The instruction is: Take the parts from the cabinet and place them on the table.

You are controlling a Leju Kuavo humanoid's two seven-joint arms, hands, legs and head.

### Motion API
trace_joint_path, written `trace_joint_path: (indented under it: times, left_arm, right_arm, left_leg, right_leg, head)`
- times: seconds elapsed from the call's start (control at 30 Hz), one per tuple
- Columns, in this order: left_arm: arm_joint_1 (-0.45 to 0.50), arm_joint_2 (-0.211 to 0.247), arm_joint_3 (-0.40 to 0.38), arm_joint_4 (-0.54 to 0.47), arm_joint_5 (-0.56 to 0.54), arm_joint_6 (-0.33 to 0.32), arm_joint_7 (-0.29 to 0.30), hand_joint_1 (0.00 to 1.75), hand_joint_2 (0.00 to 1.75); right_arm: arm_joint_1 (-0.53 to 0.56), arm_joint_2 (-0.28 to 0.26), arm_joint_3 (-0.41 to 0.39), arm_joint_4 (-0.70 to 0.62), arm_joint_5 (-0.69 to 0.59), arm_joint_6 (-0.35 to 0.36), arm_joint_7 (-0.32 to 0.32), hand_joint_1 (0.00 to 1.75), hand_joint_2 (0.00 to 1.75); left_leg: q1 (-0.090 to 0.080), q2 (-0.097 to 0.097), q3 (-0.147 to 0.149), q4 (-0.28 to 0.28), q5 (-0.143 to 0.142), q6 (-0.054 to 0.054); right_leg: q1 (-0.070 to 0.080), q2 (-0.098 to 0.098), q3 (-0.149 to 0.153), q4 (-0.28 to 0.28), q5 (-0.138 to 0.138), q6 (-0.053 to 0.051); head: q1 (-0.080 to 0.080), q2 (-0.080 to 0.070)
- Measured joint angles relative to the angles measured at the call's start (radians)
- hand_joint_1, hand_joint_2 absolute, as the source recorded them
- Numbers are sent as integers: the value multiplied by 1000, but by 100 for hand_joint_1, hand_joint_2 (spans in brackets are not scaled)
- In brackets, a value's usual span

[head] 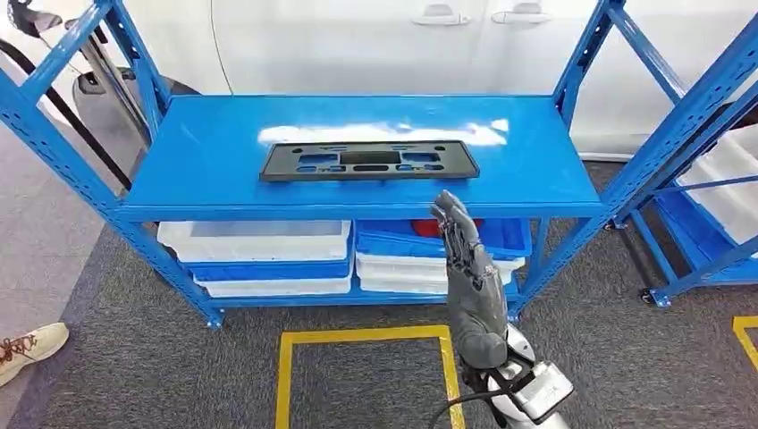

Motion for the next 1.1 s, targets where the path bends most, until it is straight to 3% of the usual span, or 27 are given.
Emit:
trace_joint_path:
  times: [0.03, 0.07, 0.1, 0.17, 0.2, 0.23, 0.33, 0.4, 0.43, 0.5, 0.53, 0.57, 0.6, 0.63, 0.7, 0.77, 0.87, 0.9, 0.93, 0.97, 1.03, 1.07, 1.1]
  left_arm:
    - [0, 0, 0, 0, 0, 0, 0, 0, 0]
    - [2, 0, 0, 0, 1, 0, 0, 0, 0]
    - [3, 0, 0, 0, 1, 0, 0, 0, 0]
    - [3, 0, 0, 0, 2, 0, 0, 0, 0]
    - [3, -1, 0, 0, 2, 0, 0, 0, 0]
    - [2, -2, 0, 2, 2, -1, 0, 0, 0]
    - [0, -2, 0, 2, 3, 1, 0, 0, 0]
    - [-3, 1, 0, 2, 4, 2, 1, 0, 0]
    - [-4, 0, 0, 2, 3, 2, 0, 0, 0]
    - [-5, 0, 0, 3, 0, 1, 0, 0, 0]
    - [-3, 0, 0, 3, 0, 1, 0, 0, 0]
    - [0, 0, 0, 3, -2, 1, 1, 0, 0]
    - [1, 0, 0, 3, -5, 0, 2, 0, 0]
    - [1, 1, 0, 3, -7, 0, 2, 0, 0]
    - [1, 2, 0, 3, -9, -1, 5, 0, 0]
    - [-1, 2, 0, 3, -10, -5, 7, 0, 0]
    - [0, 2, 0, 4, -16, -3, 15, 0, 0]
    - [0, 2, 0, 4, -18, 0, 19, 0, 0]
    - [-1, 1, -1, 4, -18, 4, 25, 0, 0]
    - [-1, 2, -1, 4, -18, 5, 28, 0, 0]
    - [-3, 2, -1, 4, -18, 8, 31, 0, 0]
    - [-2, 2, -1, 4, -18, 10, 32, 0, 0]
    - [-1, 2, -1, 4, -18, 10, 33, 0, 0]
  right_arm:
    - [5, -8, 11, -3, 13, -9, 0, 0, 0]
    - [9, -15, 20, -5, 20, -14, 0, 0, 0]
    - [11, -20, 26, -6, 24, -16, 0, 0, 0]
    - [12, -25, 36, -12, 25, -16, 0, 0, 0]
    - [11, -28, 40, -16, 27, -16, 0, 0, 0]
    - [11, -31, 43, -18, 29, -17, 0, 0, 0]
    - [13, -34, 57, -21, 29, -14, 0, 0, 0]
    - [13, -34, 65, -21, 25, -16, 0, 0, 0]
    - [11, -34, 68, -21, 22, -16, 0, 0, 0]
    - [12, -32, 72, -21, 22, -16, 0, 0, 0]
    - [15, -32, 72, -21, 24, -17, 0, 0, 0]
    - [18, -32, 72, -21, 29, -18, 0, 0, 0]
    - [22, -32, 72, -21, 32, -18, 0, 0, 0]
    - [28, -31, 72, -21, 36, -15, 0, 0, 0]
    - [35, -28, 71, -21, 42, -2, 0, 0, 0]
    - [34, -24, 69, -18, 49, 14, 0, 0, 0]
    - [35, -22, 66, -8, 56, 28, 0, 0, 0]
    - [34, -21, 64, -5, 56, 28, 0, 0, 0]
    - [32, -21, 63, -3, 57, 30, 0, 0, 0]
    - [30, -21, 63, 2, 58, 31, 0, 0, 0]
    - [34, -21, 63, 11, 58, 32, 0, 0, 0]
    - [35, -21, 62, 17, 58, 33, 0, 0, 0]
    - [35, -21, 62, 21, 58, 33, 0, 0, 0]
  left_leg:
    - [-2, 0, 3, 0, -4, 1]
    - [-3, -1, 8, 0, -8, 1]
    - [-4, -1, 16, 0, -13, 1]
    - [-7, -3, 38, 0, -27, -2]
    - [-9, -4, 47, 0, -34, -4]
    - [-15, -3, 46, 1, -41, -12]
    - [-9, -1, 48, -4, -48, -27]
    - [-9, -1, 61, 1, -59, -37]
    - [-10, -2, 52, 30, -74, -41]
    - [-2, -2, -42, 204, -154, -52]
    - [0, -2, -88, 279, -179, -56]
    - [1, -2, -123, 325, -180, -59]
    - [3, -2, -132, 319, -155, -61]
    - [5, -2, -119, 268, -107, -62]
    - [9, -1, -43, 75, 19, -61]
    - [1, -3, -9, 11, 9, -51]
    - [-2, -5, -15, 17, 3, -31]
    - [6, -6, -5, 4, 5, -22]
    - [7, -6, 4, -2, 3, -14]
    - [7, -5, 7, -2, 0, -9]
    - [5, -5, 10, -2, -6, -2]
    - [4, -5, 13, -2, -10, -2]
    - [4, -6, 18, -2, -14, -3]
  right_leg:
    - [0, 0, -46, 70, -15, 1]
    - [0, 0, -70, 93, -2, 1]
    - [1, 0, -69, 67, 34, -2]
    - [2, 0, -4, -102, 152, -14]
    - [6, -1, 31, -192, 197, -24]
    - [14, -4, 44, -210, 178, -30]
    - [19, -1, 46, -222, 171, -41]
    - [5, -1, 66, -242, 172, -49]
    - [4, -2, 74, -246, 168, -55]
    - [5, -4, 84, -246, 158, -63]
    - [6, -4, 87, -246, 154, -64]
    - [6, -3, 91, -245, 149, -63]
    - [6, -1, 97, -244, 143, -62]
    - [5, 1, 106, -243, 137, -59]
    - [4, 1, 130, -240, 118, -53]
    - [10, 4, 137, -235, 105, -39]
    - [10, 3, 137, -246, 105, -25]
    - [10, 4, 141, -245, 96, -17]
    - [7, 1, 137, -219, 83, -14]
    - [7, 1, 102, -155, 54, -13]
    - [5, 1, -2, 18, -12, -7]
    - [4, 1, -49, 84, -22, -6]
    - [3, 1, -70, 97, -4, -5]
  head:
    - [0, 0]
    - [0, 0]
    - [0, 0]
    - [0, 0]
    - [0, 0]
    - [0, 0]
    - [0, 0]
    - [0, 0]
    - [0, 0]
    - [0, 0]
    - [0, 0]
    - [0, 0]
    - [0, 0]
    - [0, 0]
    - [0, 0]
    - [0, 0]
    - [0, 0]
    - [0, 0]
    - [0, 0]
    - [0, 0]
    - [0, 0]
    - [0, 0]
    - [0, 0]
